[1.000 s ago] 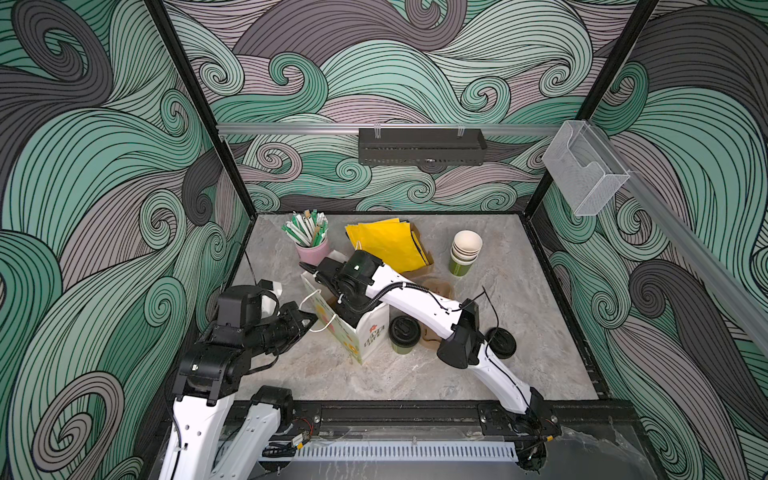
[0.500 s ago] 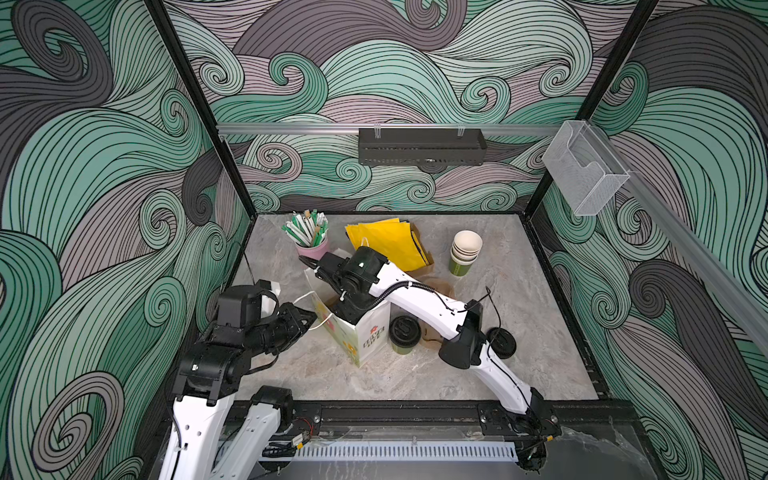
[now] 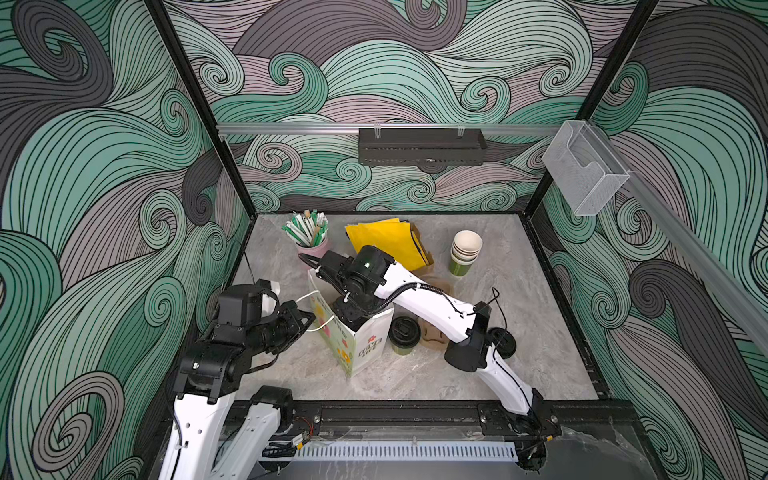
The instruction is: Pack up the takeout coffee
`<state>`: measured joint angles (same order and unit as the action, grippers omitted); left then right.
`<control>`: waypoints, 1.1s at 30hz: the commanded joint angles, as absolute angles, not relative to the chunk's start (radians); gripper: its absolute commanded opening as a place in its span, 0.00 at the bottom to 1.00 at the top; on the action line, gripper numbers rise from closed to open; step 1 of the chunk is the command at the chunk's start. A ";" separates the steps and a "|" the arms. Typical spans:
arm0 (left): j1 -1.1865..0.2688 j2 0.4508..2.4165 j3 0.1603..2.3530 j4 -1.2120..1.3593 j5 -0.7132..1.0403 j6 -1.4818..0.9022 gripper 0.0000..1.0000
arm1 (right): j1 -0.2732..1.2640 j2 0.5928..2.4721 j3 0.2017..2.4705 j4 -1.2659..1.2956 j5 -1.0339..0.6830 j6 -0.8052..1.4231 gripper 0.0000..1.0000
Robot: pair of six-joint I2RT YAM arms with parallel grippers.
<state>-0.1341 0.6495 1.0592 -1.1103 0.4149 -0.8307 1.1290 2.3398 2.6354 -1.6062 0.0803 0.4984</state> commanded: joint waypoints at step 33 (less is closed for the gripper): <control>-0.139 0.740 1.505 -1.382 0.081 -0.528 0.66 | 1.240 1.690 2.111 -1.372 0.314 0.594 0.70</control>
